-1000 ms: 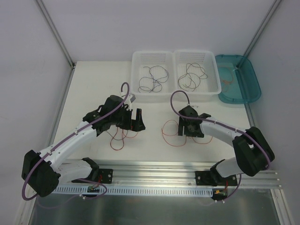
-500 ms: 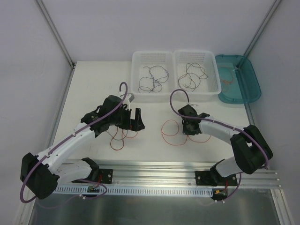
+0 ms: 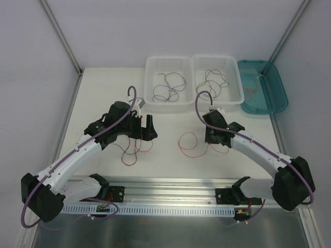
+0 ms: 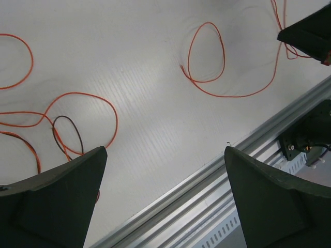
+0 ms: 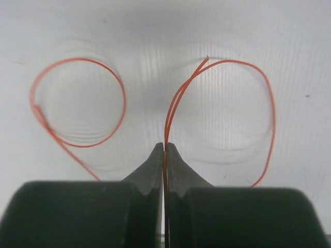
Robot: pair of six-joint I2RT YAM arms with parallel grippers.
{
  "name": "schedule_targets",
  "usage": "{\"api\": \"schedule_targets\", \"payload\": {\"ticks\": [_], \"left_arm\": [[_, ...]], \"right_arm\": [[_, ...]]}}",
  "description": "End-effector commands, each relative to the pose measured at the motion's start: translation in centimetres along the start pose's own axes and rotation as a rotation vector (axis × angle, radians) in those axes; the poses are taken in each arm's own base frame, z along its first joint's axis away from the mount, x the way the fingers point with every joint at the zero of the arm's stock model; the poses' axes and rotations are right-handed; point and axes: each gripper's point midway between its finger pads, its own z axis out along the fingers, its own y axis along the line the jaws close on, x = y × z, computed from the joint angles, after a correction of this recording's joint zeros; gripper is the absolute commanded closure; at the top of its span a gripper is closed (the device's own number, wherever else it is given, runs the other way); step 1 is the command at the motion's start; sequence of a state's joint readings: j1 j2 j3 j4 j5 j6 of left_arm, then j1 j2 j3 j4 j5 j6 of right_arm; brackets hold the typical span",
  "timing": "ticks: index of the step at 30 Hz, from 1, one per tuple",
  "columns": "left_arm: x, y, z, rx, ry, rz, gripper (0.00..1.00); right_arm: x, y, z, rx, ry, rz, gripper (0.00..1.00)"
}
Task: Untangle the cables
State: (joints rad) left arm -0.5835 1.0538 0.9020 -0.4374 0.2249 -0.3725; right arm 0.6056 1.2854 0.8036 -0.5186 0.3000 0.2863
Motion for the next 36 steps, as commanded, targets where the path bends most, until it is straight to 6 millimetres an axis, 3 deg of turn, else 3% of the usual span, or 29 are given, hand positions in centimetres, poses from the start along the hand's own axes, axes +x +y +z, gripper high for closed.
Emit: {"api": "schedule_targets", "payload": {"ticks": [1,8,10,15,22,26,27,31,34,36], "left_arm": [[-2.8,0.6,-1.7,-0.026,-0.069,0.019,0.01],[-5.1,3.3,-3.7,-0.133,-0.157,0.054,0.01],[-5.4,3.9,-4.1,-0.159,-0.172,0.071,0.01],[-4.6,7.3,-5.1,-0.323,-0.207,0.114,0.01],[-2.3,10.1,-4.5,-0.424,-0.166,0.118,0.01],[-1.9,10.4,-3.9,-0.423,-0.135,0.129,0.01],[-2.0,10.3,-4.0,-0.420,-0.141,0.130,0.01],[-1.1,10.1,-3.6,-0.389,-0.117,0.147,0.01],[-1.1,10.0,-3.7,-0.384,-0.120,0.145,0.01],[-1.1,10.1,-3.6,-0.386,-0.117,0.146,0.01]], "right_arm": [[-4.7,-0.8,-5.1,-0.018,-0.148,-0.007,0.99],[-10.6,-4.9,-12.9,-0.024,-0.336,0.059,0.99],[-13.0,-5.7,-15.7,-0.026,-0.409,0.060,0.99],[-17.3,-8.3,-20.4,0.014,-0.529,0.097,0.99],[-21.8,-12.1,-24.1,0.067,-0.640,0.205,0.99],[-25.2,-13.9,-27.3,0.055,-0.760,0.297,0.99],[-26.2,-14.1,-28.9,0.053,-0.807,0.304,0.99],[-29.5,-17.9,-31.3,0.159,-0.940,0.380,0.99],[-31.6,-19.7,-31.7,0.196,-1.016,0.394,0.99],[-33.0,-20.6,-30.0,0.207,-1.006,0.397,0.99]]}}
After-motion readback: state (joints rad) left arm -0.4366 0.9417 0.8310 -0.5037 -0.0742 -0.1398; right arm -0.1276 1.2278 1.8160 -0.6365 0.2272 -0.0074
